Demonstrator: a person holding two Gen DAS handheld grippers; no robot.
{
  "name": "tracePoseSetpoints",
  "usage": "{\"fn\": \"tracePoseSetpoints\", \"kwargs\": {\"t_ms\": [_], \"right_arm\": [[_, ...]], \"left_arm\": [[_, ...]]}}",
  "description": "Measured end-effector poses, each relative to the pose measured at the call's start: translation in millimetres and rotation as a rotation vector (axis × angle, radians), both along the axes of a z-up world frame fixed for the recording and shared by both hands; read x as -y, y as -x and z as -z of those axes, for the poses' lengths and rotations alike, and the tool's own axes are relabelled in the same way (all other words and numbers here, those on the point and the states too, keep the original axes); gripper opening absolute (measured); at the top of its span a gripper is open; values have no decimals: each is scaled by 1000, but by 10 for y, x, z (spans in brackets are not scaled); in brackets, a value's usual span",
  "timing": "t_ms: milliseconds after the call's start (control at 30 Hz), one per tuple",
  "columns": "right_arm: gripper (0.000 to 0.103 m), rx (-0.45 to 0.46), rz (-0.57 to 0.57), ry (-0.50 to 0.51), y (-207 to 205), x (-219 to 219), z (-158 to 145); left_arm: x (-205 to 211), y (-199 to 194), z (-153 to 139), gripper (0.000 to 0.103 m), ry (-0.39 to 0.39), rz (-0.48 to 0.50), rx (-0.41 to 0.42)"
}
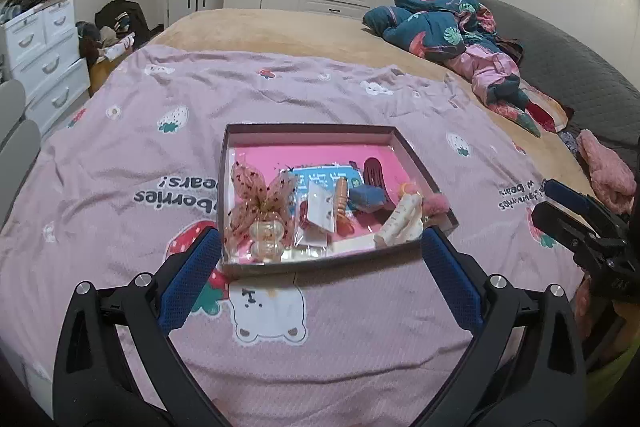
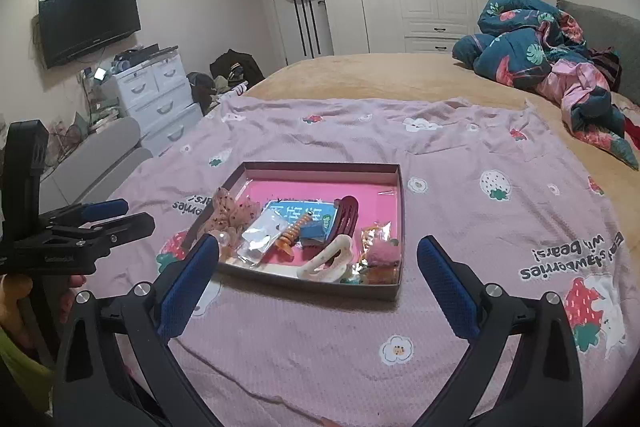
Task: Organize jewelry
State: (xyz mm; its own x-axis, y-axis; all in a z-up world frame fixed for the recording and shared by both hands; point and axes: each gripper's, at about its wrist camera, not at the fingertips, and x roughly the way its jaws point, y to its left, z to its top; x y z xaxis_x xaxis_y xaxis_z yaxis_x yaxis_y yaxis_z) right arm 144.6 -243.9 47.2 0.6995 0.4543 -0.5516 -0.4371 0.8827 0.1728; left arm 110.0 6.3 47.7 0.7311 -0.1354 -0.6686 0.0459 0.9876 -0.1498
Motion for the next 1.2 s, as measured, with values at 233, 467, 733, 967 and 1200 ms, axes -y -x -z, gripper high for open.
{"fn": "tracePoseSetpoints", "kwargs": {"t_ms": [233, 467, 733, 967, 1200], "right_arm": [[99, 10, 6, 16, 128, -34, 62], [99, -3, 19, 31, 199, -15, 175], [99, -5, 30, 46, 299, 0, 339], [99, 5, 66, 19, 404, 60, 405], [99, 26, 86, 29, 468, 105, 392]], "left_arm": [[-69, 109, 77, 94, 3, -18, -3], [-86, 210, 165, 94, 10, -17, 5], [-86, 326, 271, 94, 12, -15, 22], [-81, 397, 356, 94, 4, -23, 16], [-59, 482, 395, 94, 11, -19, 19]]}}
